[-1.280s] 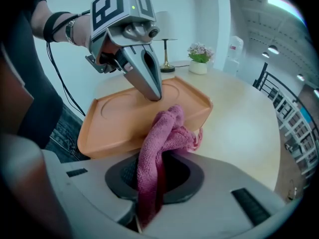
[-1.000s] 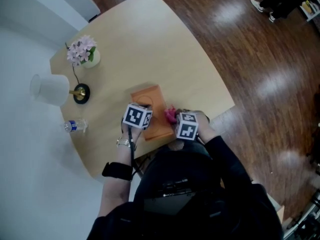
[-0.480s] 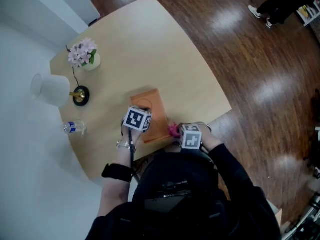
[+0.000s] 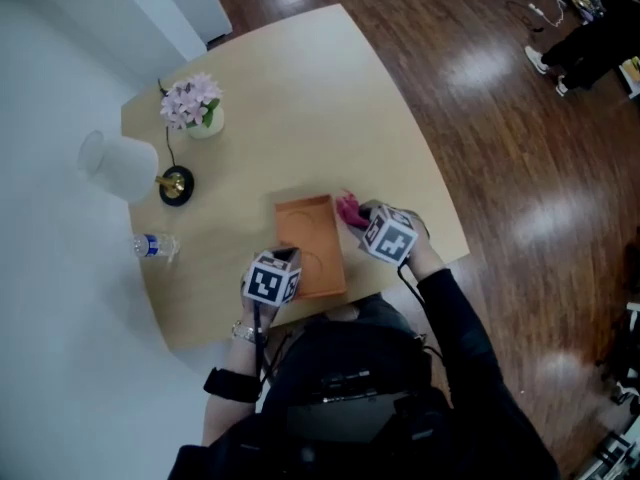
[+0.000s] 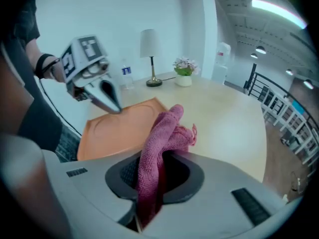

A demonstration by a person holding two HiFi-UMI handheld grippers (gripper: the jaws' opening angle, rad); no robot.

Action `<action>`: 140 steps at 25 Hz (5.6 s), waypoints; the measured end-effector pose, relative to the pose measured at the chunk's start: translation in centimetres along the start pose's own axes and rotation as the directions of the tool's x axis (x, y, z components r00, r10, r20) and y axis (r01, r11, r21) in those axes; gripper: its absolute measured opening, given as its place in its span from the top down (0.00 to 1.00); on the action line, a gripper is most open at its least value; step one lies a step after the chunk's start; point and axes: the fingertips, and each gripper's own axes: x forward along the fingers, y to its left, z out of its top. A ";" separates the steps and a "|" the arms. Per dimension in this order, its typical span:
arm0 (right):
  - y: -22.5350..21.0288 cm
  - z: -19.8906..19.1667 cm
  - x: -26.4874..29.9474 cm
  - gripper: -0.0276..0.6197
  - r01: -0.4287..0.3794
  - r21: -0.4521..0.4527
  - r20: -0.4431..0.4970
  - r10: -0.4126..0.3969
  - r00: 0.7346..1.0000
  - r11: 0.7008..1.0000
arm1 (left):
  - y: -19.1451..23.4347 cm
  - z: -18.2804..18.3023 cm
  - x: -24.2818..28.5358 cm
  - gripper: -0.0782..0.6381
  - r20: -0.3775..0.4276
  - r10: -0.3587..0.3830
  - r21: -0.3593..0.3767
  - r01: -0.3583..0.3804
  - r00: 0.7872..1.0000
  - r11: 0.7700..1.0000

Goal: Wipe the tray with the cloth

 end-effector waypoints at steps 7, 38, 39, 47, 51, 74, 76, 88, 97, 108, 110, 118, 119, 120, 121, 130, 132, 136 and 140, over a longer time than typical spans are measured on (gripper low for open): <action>-6.5 3.9 3.9 0.86 0.013 -0.116 -0.048 -0.019 0.999 0.993 | -0.7 -10.7 -4.4 0.89 -0.063 0.021 -0.246 -0.036 0.998 0.969; -1.3 0.8 7.1 0.86 -0.163 -0.197 -0.171 0.130 0.977 0.967 | 7.7 -14.2 -2.9 0.89 -0.225 0.130 -0.265 -0.189 0.966 0.946; -0.6 0.5 7.1 0.86 -0.151 -0.183 -0.163 0.122 0.979 0.971 | 9.1 -13.7 -3.1 0.89 -0.231 0.150 -0.243 -0.206 0.961 0.948; 6.0 0.4 7.6 0.86 -0.136 -0.114 -0.179 0.115 0.977 0.984 | 19.1 -9.9 -4.9 0.89 -0.208 0.213 -0.137 -0.244 0.955 0.960; 8.6 0.1 8.3 0.86 -0.121 -0.048 -0.170 0.112 0.979 0.991 | 20.9 -9.2 -4.5 0.89 -0.213 0.183 -0.089 -0.206 0.960 0.975; -3.5 4.8 8.5 0.86 0.007 -0.065 -0.093 -0.013 0.996 0.998 | 9.6 1.5 0.5 0.89 -0.154 0.016 0.116 0.002 0.988 0.993; -4.3 5.7 9.8 0.86 -0.029 -0.097 -0.078 0.022 0.997 0.995 | 9.4 1.6 0.4 0.89 -0.172 0.025 0.105 -0.007 0.985 0.994; -1.7 6.1 10.6 0.86 -0.126 -0.310 -0.110 0.096 0.989 0.942 | 9.4 1.2 0.8 0.88 -0.252 0.029 0.094 -0.005 0.967 0.996; 4.0 2.4 8.8 0.86 -0.192 -0.272 -0.154 0.155 0.976 0.943 | 9.6 1.7 0.6 0.88 -0.216 0.020 0.112 0.004 0.976 0.994; 9.6 -1.2 6.1 0.86 -0.345 -0.241 -0.191 0.304 0.933 0.907 | 9.7 1.4 0.7 0.88 -0.190 0.004 0.103 0.016 0.982 0.995; 6.8 -0.9 6.1 0.86 -0.277 -0.215 -0.181 0.240 0.954 0.937 | 9.7 1.4 0.7 0.88 -0.188 0.002 0.103 0.017 0.982 0.995; -4.1 6.0 10.5 0.86 -0.023 -0.115 -0.090 0.012 0.996 0.993 | 9.2 1.6 1.0 0.88 -0.181 -0.015 0.077 0.029 0.983 0.997; -4.3 6.8 10.8 0.86 -0.031 -0.116 -0.089 0.020 0.996 0.993 | 8.9 1.6 1.0 0.88 -0.182 -0.026 0.069 0.039 0.983 0.997; -4.2 7.3 11.0 0.86 -0.040 -0.122 -0.091 0.029 0.995 0.992 | 8.8 1.6 1.0 0.88 -0.186 -0.031 0.063 0.044 0.982 0.997; -4.0 7.5 11.1 0.86 -0.049 -0.131 -0.095 0.036 0.995 0.990 | 8.7 1.5 1.0 0.88 -0.191 -0.033 0.060 0.045 0.981 0.997; 1.2 5.0 9.6 0.86 -0.137 -0.189 -0.111 0.117 0.987 0.972 | 9.1 1.3 1.0 0.88 -0.190 -0.041 0.063 0.053 0.981 0.997; 2.4 4.2 9.1 0.86 -0.137 -0.187 -0.129 0.114 0.985 0.973 | 9.4 1.4 1.0 0.88 -0.185 -0.035 0.077 0.050 0.982 0.996; 5.3 1.9 8.8 0.86 -0.155 -0.180 -0.161 0.126 0.979 0.971 | 9.3 1.3 1.2 0.88 -0.178 -0.039 0.092 0.057 0.983 0.994; 7.6 0.5 7.9 0.86 -0.168 -0.169 -0.171 0.139 0.975 0.971 | 9.3 1.0 1.2 0.88 -0.180 -0.025 0.114 0.047 0.983 0.992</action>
